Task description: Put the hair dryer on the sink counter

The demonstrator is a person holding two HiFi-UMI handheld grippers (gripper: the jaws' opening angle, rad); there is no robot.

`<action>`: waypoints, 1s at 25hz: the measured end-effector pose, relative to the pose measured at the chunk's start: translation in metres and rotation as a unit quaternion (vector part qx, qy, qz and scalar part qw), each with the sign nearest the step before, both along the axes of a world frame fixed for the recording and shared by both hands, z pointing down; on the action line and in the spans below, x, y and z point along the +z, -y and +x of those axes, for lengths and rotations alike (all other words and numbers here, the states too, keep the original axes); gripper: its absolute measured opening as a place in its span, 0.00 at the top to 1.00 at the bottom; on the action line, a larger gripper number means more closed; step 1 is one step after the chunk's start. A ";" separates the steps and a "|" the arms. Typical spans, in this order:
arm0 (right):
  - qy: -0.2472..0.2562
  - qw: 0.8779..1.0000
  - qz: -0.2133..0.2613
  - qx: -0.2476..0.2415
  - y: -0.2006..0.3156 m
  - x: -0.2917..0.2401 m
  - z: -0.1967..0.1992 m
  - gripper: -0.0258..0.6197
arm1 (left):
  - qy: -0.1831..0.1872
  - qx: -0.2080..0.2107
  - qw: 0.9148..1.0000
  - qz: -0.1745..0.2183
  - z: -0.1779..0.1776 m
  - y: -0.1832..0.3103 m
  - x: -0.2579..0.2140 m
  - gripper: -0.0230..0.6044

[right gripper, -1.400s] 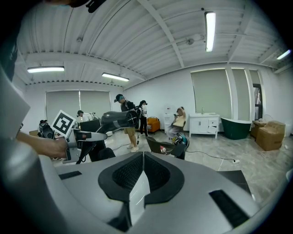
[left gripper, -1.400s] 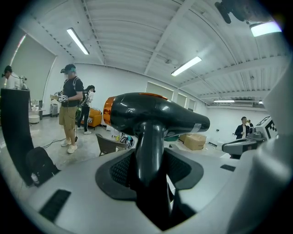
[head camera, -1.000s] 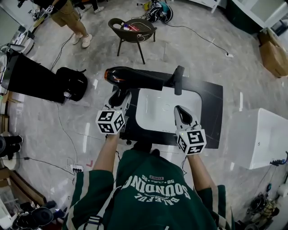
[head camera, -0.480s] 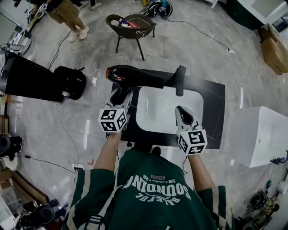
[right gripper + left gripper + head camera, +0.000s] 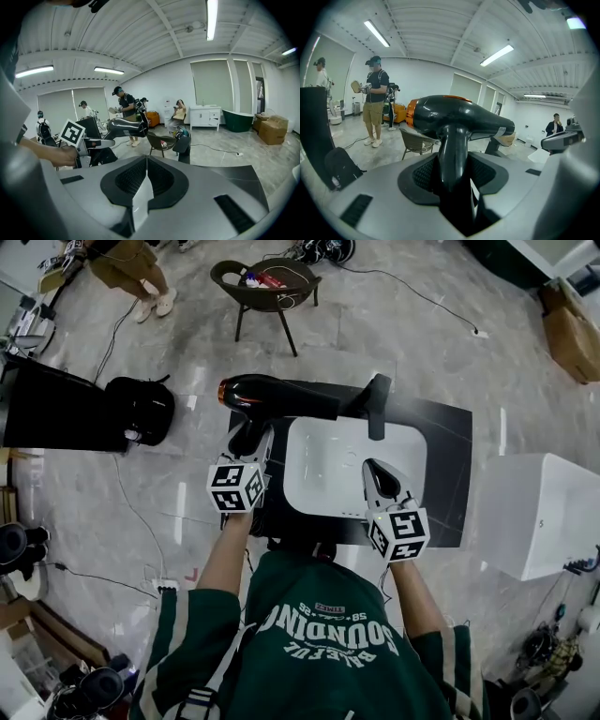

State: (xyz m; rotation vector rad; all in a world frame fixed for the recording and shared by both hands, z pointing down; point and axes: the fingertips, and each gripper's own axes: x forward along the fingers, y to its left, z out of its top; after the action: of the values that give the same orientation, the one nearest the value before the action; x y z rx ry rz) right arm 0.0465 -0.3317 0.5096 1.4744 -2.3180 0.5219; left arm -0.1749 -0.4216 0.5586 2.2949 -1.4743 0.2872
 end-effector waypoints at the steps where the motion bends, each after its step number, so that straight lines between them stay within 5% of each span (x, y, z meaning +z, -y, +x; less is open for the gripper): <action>1: 0.000 1.000 -0.003 0.000 0.001 0.002 -0.001 0.89 | 0.000 0.000 1.000 -0.003 0.000 0.002 0.003 0.66; 25: -0.016 0.998 -0.054 0.015 0.031 0.040 0.000 0.89 | 0.018 0.013 0.997 -0.080 0.003 0.045 0.087 0.66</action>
State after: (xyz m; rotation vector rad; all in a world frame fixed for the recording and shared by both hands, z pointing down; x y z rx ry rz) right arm 0.0461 -0.3628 0.5494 1.4589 -2.2093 0.6181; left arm -0.1724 -0.4666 0.6458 2.1936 -1.3860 0.4398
